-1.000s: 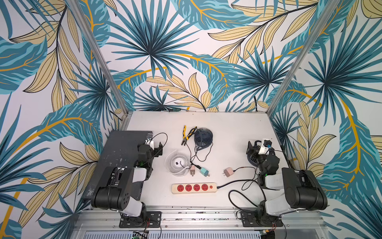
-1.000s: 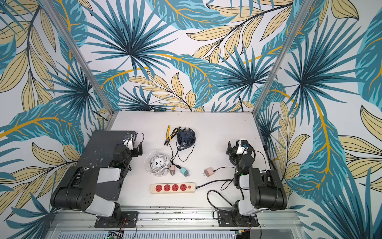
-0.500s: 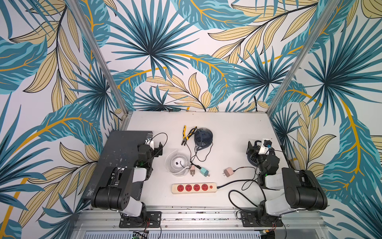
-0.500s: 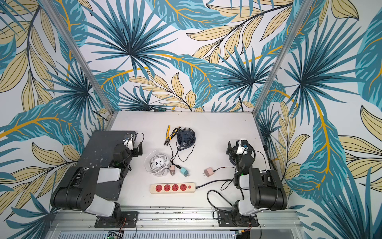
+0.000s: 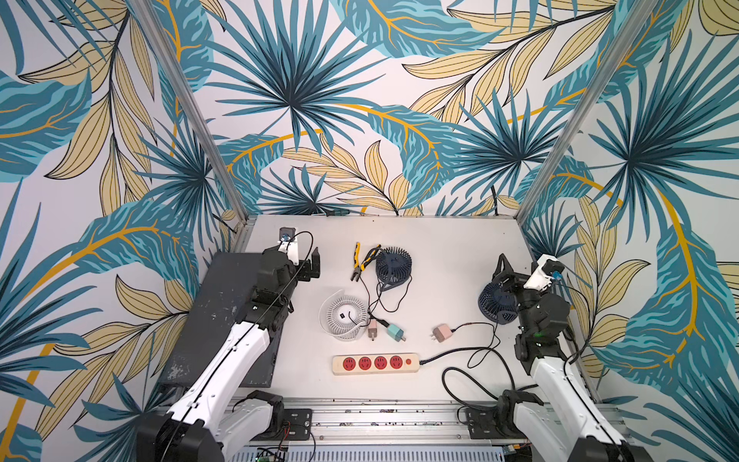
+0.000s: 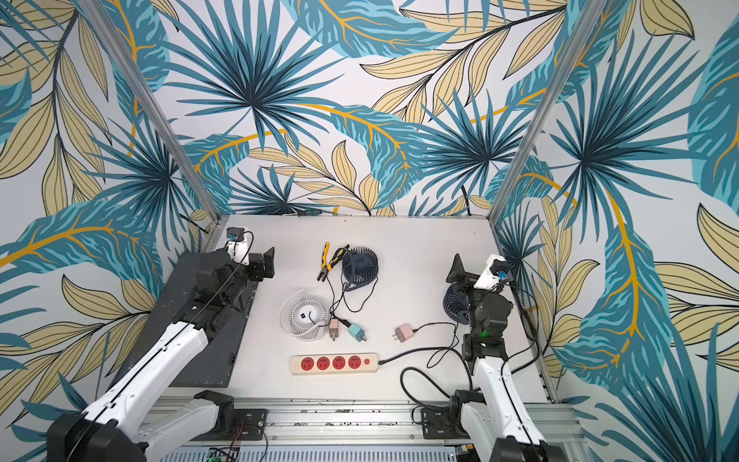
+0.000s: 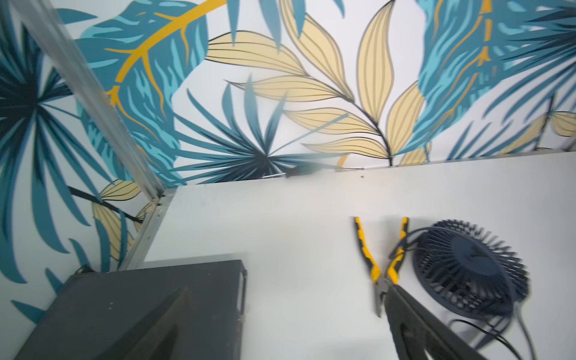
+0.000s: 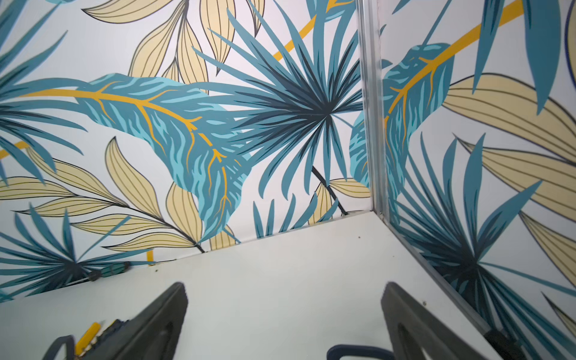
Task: Plug the desk fan into the power strip
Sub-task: Pick up the plug from the center of the board.
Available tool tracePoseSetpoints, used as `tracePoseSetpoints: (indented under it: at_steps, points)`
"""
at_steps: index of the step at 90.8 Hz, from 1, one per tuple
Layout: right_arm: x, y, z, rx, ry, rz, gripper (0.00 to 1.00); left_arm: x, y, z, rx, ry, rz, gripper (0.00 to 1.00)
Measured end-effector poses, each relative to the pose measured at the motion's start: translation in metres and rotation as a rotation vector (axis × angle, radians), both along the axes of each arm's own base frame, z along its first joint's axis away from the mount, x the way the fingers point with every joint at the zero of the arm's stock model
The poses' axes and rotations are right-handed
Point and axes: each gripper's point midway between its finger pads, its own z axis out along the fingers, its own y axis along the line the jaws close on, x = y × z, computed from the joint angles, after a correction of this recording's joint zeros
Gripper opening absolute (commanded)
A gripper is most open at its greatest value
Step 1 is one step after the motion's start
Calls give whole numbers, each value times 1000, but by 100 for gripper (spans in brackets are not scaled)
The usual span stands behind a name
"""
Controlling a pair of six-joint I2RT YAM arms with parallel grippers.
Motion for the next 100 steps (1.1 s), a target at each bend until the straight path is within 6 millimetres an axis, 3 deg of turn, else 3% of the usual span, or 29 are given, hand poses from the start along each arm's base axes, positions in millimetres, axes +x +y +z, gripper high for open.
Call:
tracePoseSetpoints:
  at_steps: [15, 27, 40, 47, 70, 80, 100]
  points:
    - [-13, 11, -34, 105, 181, 64, 100, -49, -91, -5, -41, 107, -245, 100]
    - [-16, 5, -66, 156, 362, 15, 100, -94, -182, -17, 30, 164, -475, 100]
    - [-24, -5, -85, 187, 464, -60, 100, -133, -277, -60, 181, 232, -669, 100]
    - [-29, -7, -93, 202, 500, -73, 100, -140, -312, -90, 243, 276, -720, 100]
    - [-39, -8, -104, 268, 529, -96, 100, -129, -362, -180, 393, 400, -763, 100]
    - [-41, -8, -103, 289, 526, -99, 100, -119, -378, -201, 422, 419, -766, 100]
    - [-46, -8, -103, 300, 525, -102, 100, -110, -384, -236, 419, 499, -794, 100]
